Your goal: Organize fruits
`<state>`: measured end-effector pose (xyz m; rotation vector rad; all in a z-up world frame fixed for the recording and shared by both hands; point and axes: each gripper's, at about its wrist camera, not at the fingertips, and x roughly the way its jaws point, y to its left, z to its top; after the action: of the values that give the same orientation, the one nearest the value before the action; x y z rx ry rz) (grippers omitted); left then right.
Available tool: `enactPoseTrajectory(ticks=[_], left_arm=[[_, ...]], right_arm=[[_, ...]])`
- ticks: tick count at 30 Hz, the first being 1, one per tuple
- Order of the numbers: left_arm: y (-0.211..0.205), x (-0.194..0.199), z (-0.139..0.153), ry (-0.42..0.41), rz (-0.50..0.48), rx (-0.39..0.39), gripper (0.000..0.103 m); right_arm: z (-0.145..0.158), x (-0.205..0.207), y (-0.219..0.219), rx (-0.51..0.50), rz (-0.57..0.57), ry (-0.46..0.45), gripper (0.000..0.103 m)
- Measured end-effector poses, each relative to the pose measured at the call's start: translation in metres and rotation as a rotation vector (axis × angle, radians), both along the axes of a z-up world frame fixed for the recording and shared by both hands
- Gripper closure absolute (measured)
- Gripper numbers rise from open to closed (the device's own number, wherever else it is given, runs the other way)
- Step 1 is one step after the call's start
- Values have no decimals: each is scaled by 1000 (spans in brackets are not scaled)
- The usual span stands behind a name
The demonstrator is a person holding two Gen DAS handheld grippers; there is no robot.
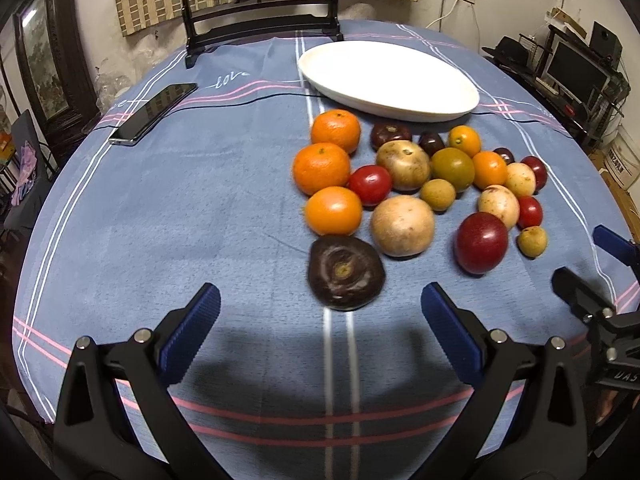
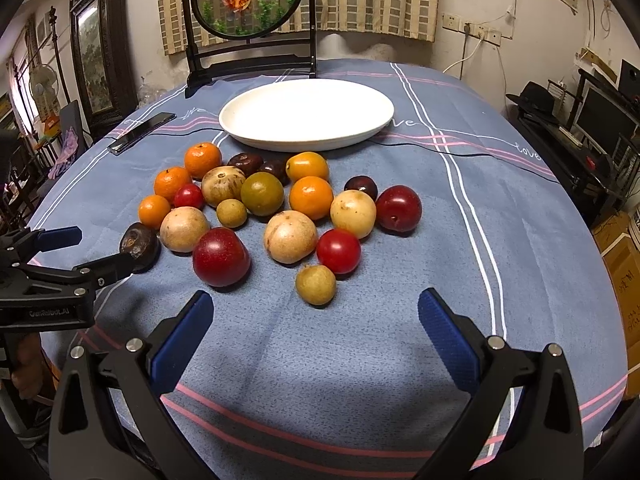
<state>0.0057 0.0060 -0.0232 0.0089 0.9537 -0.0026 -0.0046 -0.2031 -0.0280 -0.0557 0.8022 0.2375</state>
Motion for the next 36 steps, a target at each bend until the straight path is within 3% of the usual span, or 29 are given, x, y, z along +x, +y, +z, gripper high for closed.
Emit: enactPoseTrajectory(ticks=[5, 28, 36], left_arm=[[11, 5, -5, 21, 34, -14, 2], [5, 5, -9, 34, 18, -10, 2], [4, 4, -10, 34, 16, -6, 2]], right_arm=[[-3, 0, 0, 6, 0, 4, 1], [-6, 1, 4, 0, 1, 12, 1], [-7, 1, -2, -2, -54, -5, 1]])
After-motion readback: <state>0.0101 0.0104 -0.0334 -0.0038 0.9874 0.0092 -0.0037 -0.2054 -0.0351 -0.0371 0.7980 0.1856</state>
